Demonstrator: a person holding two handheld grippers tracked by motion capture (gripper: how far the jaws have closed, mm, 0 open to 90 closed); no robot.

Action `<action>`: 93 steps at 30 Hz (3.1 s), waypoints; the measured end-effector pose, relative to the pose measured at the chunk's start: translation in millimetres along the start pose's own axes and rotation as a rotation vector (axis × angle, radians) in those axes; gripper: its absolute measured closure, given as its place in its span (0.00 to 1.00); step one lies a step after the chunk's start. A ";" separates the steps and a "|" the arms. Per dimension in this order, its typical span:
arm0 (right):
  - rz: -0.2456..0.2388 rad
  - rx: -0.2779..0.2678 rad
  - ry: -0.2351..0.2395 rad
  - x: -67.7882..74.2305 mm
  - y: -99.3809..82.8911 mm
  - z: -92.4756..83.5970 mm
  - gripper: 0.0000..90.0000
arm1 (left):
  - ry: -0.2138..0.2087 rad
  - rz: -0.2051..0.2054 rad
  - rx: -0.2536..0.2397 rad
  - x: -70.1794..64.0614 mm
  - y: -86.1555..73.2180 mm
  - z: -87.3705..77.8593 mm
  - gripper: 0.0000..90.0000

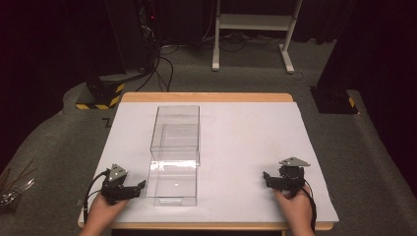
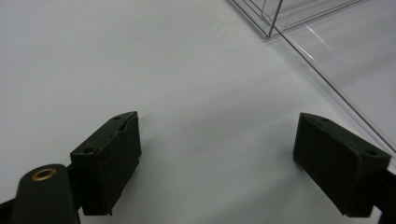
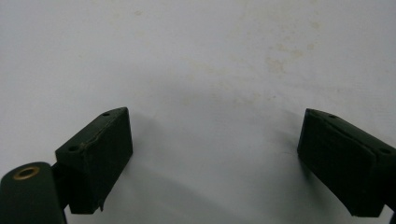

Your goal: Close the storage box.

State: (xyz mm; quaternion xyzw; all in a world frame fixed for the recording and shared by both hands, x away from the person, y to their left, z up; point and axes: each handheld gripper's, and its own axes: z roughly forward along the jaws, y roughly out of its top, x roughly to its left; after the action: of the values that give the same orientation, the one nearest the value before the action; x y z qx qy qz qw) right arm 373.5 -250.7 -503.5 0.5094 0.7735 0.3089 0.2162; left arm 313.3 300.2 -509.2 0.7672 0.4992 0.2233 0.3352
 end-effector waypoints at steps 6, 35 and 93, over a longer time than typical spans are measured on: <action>0.004 0.002 0.002 -0.1 0.2 0.1 0.11 | 0.005 -0.004 -0.001 -0.6 -0.1 0.1 0.17; 0.000 -0.003 0.000 -0.1 -0.4 0.1 0.11 | -0.040 -0.010 -0.064 2.4 6.2 -18.0 0.16; -0.002 -0.003 -0.001 0.1 -0.5 0.0 0.11 | -0.173 0.002 -0.284 -41.7 29.4 -95.8 0.16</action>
State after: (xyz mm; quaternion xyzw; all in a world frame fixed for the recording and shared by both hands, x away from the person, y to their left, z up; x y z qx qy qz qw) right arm 373.1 -250.8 -503.9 0.5084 0.7734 0.3098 0.2178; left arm 249.8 281.9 -423.2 0.7288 0.4311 0.2250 0.4820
